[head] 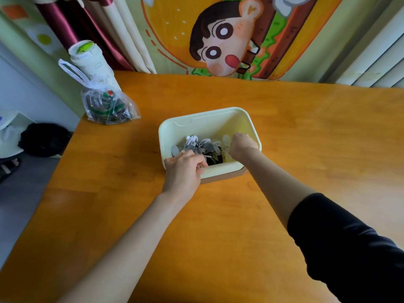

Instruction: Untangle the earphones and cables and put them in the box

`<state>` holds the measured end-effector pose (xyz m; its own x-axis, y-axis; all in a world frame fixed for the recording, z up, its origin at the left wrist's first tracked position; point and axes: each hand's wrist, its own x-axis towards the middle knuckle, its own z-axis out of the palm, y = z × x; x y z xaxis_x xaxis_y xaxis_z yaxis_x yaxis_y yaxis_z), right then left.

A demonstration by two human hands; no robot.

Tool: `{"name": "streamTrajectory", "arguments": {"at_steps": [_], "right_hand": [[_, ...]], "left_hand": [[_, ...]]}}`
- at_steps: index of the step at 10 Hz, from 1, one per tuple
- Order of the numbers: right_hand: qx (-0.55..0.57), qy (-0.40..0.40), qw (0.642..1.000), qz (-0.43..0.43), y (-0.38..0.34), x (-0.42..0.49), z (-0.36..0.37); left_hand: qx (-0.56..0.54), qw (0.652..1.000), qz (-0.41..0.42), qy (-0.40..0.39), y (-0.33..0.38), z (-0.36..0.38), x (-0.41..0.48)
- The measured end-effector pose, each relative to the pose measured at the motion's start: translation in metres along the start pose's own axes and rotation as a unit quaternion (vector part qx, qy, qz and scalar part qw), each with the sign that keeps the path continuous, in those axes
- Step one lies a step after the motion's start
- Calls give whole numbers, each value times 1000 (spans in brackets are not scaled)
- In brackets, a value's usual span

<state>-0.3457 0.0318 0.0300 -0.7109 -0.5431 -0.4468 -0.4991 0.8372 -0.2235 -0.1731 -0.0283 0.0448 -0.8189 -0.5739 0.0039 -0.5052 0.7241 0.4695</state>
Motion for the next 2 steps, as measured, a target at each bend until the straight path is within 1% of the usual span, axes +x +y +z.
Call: {"name": "streamTrajectory", "arguments": {"at_steps": [1, 2], "right_hand": [[6, 15, 1000, -20, 4, -1, -3], [51, 66, 995, -54, 10, -4, -4]], "left_hand": [[7, 1000, 13, 6, 0, 1, 0], [42, 999, 20, -20, 2, 1, -3]]}}
